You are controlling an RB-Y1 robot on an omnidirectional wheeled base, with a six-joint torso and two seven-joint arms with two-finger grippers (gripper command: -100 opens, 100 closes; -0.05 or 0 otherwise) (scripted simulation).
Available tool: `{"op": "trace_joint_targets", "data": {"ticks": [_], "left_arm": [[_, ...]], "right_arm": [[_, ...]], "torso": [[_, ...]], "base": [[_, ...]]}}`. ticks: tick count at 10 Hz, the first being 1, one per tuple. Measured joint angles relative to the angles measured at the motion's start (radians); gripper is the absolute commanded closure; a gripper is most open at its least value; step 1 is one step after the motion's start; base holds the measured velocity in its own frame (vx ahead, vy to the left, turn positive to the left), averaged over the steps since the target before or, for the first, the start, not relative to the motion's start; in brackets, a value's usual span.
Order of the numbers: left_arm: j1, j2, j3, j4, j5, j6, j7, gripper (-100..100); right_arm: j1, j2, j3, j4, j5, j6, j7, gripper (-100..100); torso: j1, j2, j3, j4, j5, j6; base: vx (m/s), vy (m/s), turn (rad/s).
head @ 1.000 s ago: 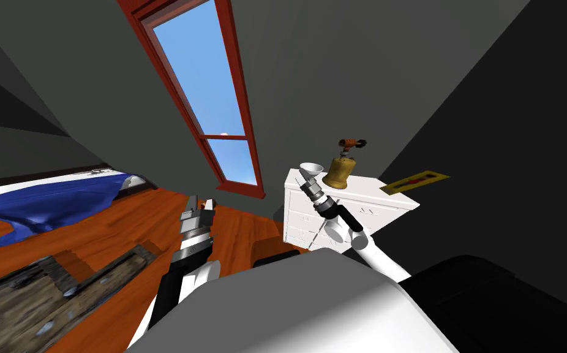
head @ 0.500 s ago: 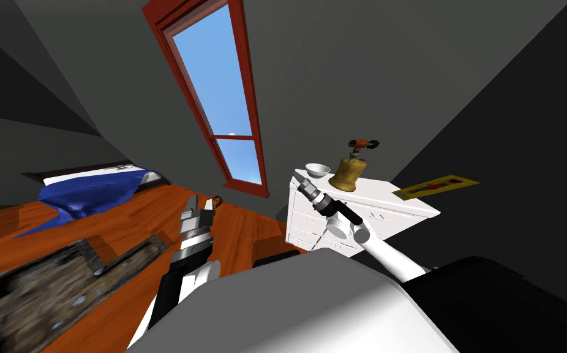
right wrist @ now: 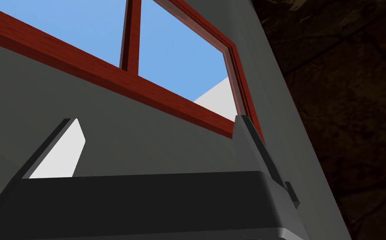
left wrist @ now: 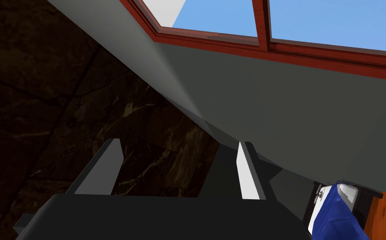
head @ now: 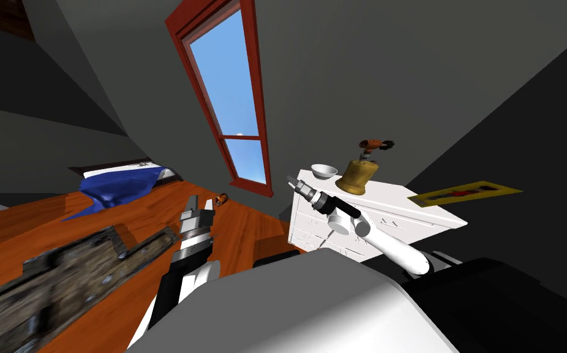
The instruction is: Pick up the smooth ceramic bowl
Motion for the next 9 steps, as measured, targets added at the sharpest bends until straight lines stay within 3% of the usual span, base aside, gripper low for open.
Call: {"op": "trace_joint_targets", "data": {"ticks": [1, 3, 7, 9], "left_arm": [[0.0, 0.0, 0.0, 0.0, 0.0, 0.0, 0.0, 0], [0.0, 0.0, 0.0, 0.0, 0.0, 0.0, 0.0, 0], [0.0, 0.0, 0.0, 0.0, 0.0, 0.0, 0.0, 0], [0.0, 0.0, 0.0, 0.0, 0.0, 0.0, 0.0, 0]], "right_arm": [[-0.017, -0.026, 0.008, -0.003, -0.025, 0.025, 0.021, -100], [-0.019, -0.083, 0.007, -0.004, -0.041, 0.031, 0.027, -100], [-0.097, -0.211, 0.058, -0.009, -0.13, 0.108, 0.103, -100], [-0.129, -0.265, 0.075, -0.011, -0.166, 0.152, 0.137, -100]], "torso": [[0.0, 0.0, 0.0, 0.0, 0.0, 0.001], [-0.001, 0.001, 0.0, 0.0, 0.0, 0.001], [0.0, 0.0, 0.0, 0.0, 0.0, 0.0], [-0.001, 0.0, 0.0, 0.0, 0.0, 0.002]], "base": [[0.006, 0.009, -0.011], [0.003, 0.012, 0.12], [0.012, 0.012, 0.145], [0.005, 0.003, -0.029]]}}
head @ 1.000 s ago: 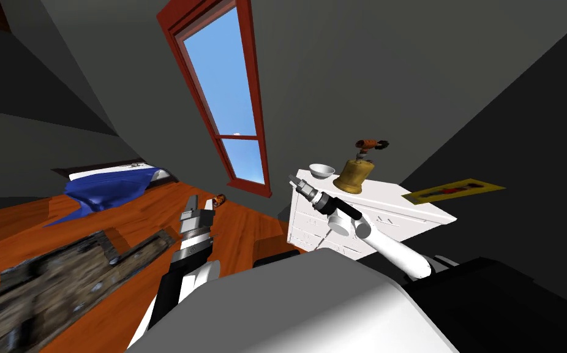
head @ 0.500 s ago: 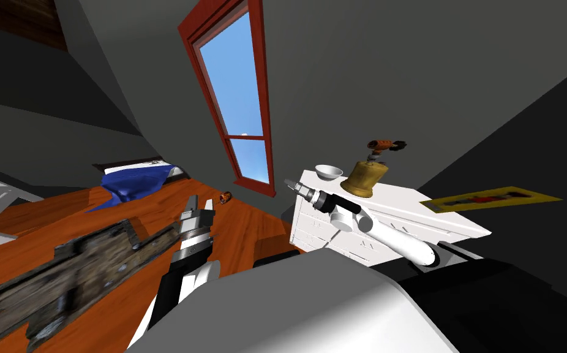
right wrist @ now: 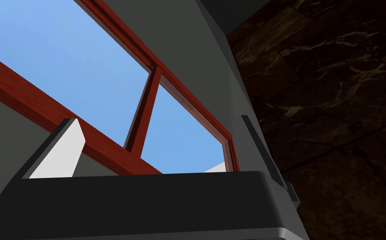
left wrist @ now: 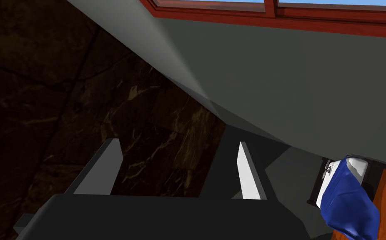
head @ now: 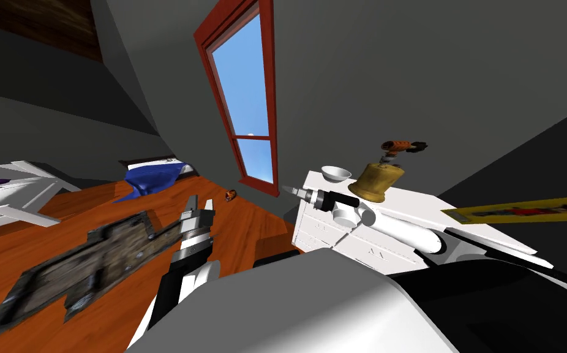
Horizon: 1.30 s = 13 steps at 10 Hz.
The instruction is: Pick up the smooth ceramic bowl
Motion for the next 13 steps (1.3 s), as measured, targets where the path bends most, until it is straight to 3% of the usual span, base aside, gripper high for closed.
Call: {"op": "trace_joint_targets", "data": {"ticks": [1, 3, 5, 7, 9, 11, 13], "left_arm": [[0.0, 0.0, 0.0, 0.0, 0.0, 0.0, 0.0, 0], [0.0, 0.0, 0.0, 0.0, 0.0, 0.0, 0.0, 0], [0.0, 0.0, 0.0, 0.0, 0.0, 0.0, 0.0, 0], [0.0, 0.0, 0.0, 0.0, 0.0, 0.0, 0.0, 0], [0.0, 0.0, 0.0, 0.0, 0.0, 0.0, 0.0, 0], [0.0, 0.0, 0.0, 0.0, 0.0, 0.0, 0.0, 0], [0.0, 0.0, 0.0, 0.0, 0.0, 0.0, 0.0, 0]], "right_arm": [[0.001, -0.023, -0.001, -0.002, -0.004, 0.003, 0.002, -100], [-0.037, -0.078, 0.02, -0.014, -0.055, 0.054, 0.046, -100], [-0.05, -0.131, 0.027, -0.012, -0.071, 0.066, 0.057, -100], [-0.101, -0.185, 0.059, -0.015, -0.125, 0.119, 0.102, -100], [-0.103, -0.239, 0.064, -0.015, -0.137, 0.124, 0.118, -100], [-0.152, -0.289, 0.089, -0.024, -0.184, 0.184, 0.158, -100], [-0.159, -0.347, 0.093, -0.025, -0.203, 0.193, 0.17, -100]], "torso": [[0.0, 0.001, 0.0, 0.0, 0.0, 0.0], [0.0, 0.0, 0.0, 0.0, 0.0, 0.0], [0.0, 0.001, 0.0, 0.0, 0.0, 0.0], [0.0, 0.0, 0.0, 0.0, 0.0, 0.0], [0.0, 0.001, 0.0, 0.0, 0.0, 0.0], [0.0, -0.001, 0.0, 0.0, 0.0, 0.0], [0.0, 0.001, 0.0, 0.0, 0.0, 0.0]], "base": [[0.008, 0.014, 0.292], [0.012, 0.003, 0.064], [0.008, 0.007, 0.134], [0.013, 0.003, 0.063], [0.009, 0.006, 0.125], [0.016, 0.001, 0.074], [0.009, 0.004, 0.124]]}}
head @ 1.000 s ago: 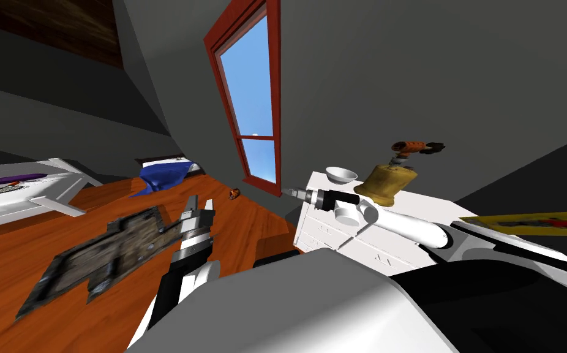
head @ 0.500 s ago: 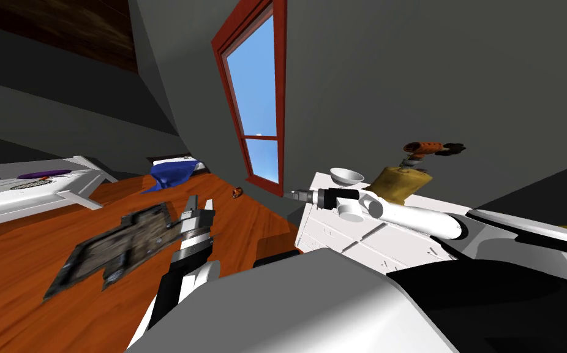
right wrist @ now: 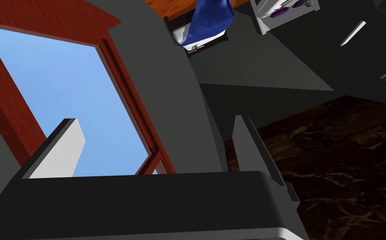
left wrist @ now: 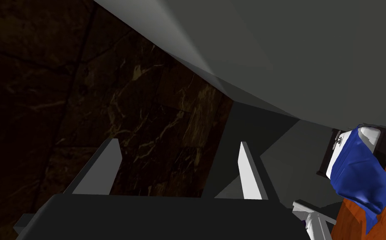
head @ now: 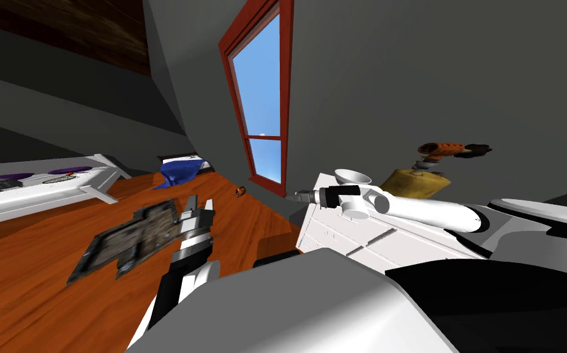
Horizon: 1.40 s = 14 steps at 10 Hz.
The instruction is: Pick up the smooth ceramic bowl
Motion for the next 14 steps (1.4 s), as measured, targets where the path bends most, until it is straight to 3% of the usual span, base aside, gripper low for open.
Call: {"op": "trace_joint_targets", "data": {"ticks": [2, 4, 9, 11, 13, 14], "left_arm": [[0.0, 0.0, 0.0, 0.0, 0.0, 0.0, 0.0, 0], [0.0, 0.0, 0.0, 0.0, 0.0, 0.0, 0.0, 0], [0.0, 0.0, 0.0, 0.0, 0.0, 0.0, 0.0, 0], [0.0, 0.0, 0.0, 0.0, 0.0, 0.0, 0.0, 0], [0.0, 0.0, 0.0, 0.0, 0.0, 0.0, 0.0, 0], [0.0, 0.0, 0.0, 0.0, 0.0, 0.0, 0.0, 0]], "right_arm": [[-0.052, -0.058, 0.043, 0.004, -0.052, 0.047, 0.053, -100], [-0.05, -0.11, 0.039, -0.004, -0.056, 0.061, 0.058, -100], [-0.159, -0.261, 0.112, -0.003, -0.171, 0.169, 0.164, -100], [-0.171, -0.32, 0.113, -0.013, -0.19, 0.184, 0.176, -100], [-0.219, -0.387, 0.145, -0.008, -0.258, 0.225, 0.237, -100], [-0.226, -0.421, 0.149, -0.012, -0.265, 0.234, 0.244, -100]], "torso": [[0.0, -0.001, -0.001, 0.0, 0.0, 0.0], [0.0, 0.0, 0.0, 0.0, 0.0, 0.0], [0.0, -0.002, -0.001, 0.0, 0.0, 0.0], [0.0, 0.0, 0.0, 0.0, 0.0, 0.0], [0.0, -0.001, -0.001, 0.0, 0.0, 0.0], [0.0, -0.001, 0.0, 0.0, 0.0, 0.0]], "base": [[0.018, -0.003, 0.072], [0.012, 0.003, 0.105], [0.023, -0.004, 0.113], [0.015, 0.004, 0.136], [0.023, -0.008, 0.054], [0.038, 0.003, 0.215]]}}
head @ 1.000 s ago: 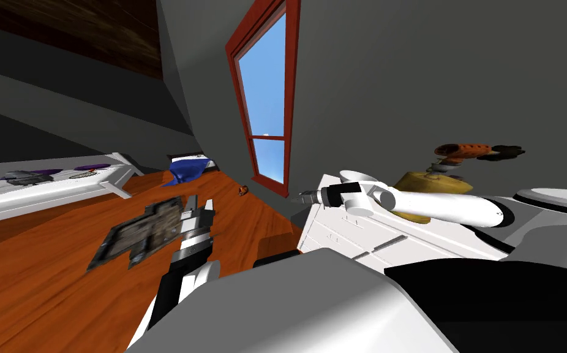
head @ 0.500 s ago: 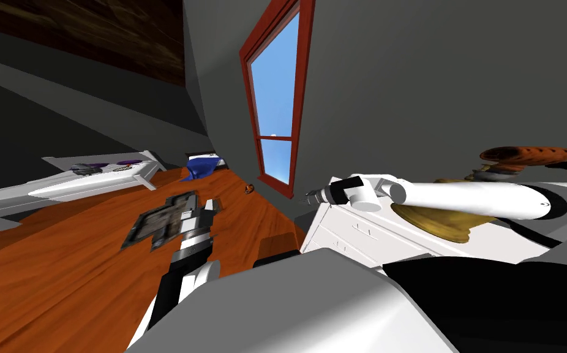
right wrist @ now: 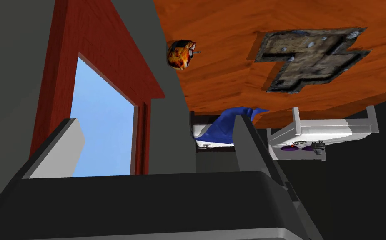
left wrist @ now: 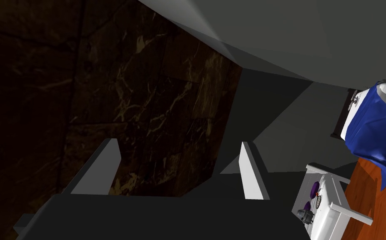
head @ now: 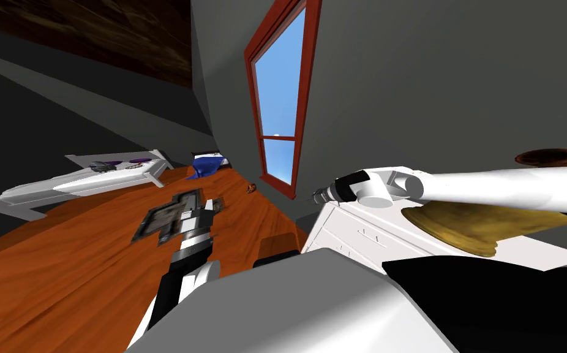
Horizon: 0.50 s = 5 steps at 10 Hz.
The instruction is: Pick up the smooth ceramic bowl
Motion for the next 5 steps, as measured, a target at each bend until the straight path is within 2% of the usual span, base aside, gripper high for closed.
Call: {"op": "trace_joint_targets", "data": {"ticks": [2, 3, 4, 5], "left_arm": [[0.0, 0.0, 0.0, 0.0, 0.0, 0.0, 0.0, 0], [0.0, 0.0, 0.0, 0.0, 0.0, 0.0, 0.0, 0], [0.0, 0.0, 0.0, 0.0, 0.0, 0.0, 0.0, 0], [0.0, 0.0, 0.0, 0.0, 0.0, 0.0, 0.0, 0]], "right_arm": [[-0.046, -0.059, 0.033, 0.005, -0.043, 0.046, 0.05, -100], [-0.057, -0.09, 0.033, 0.005, -0.059, 0.066, 0.06, -100], [-0.085, -0.122, 0.054, 0.004, -0.092, 0.09, 0.089, -100], [-0.105, -0.159, 0.069, 0.0, -0.112, 0.109, 0.111, -100]], "torso": [[0.0, -0.001, -0.001, 0.0, 0.0, 0.0], [0.0, 0.0, 0.0, 0.0, 0.0, 0.0], [0.0, -0.001, 0.0, 0.0, 0.0, -0.001], [0.0, -0.001, 0.0, 0.0, 0.0, 0.0]], "base": [[0.024, -0.007, 0.072], [0.029, -0.004, 0.224], [0.03, -0.008, 0.153], [0.014, -0.004, -0.008]]}}
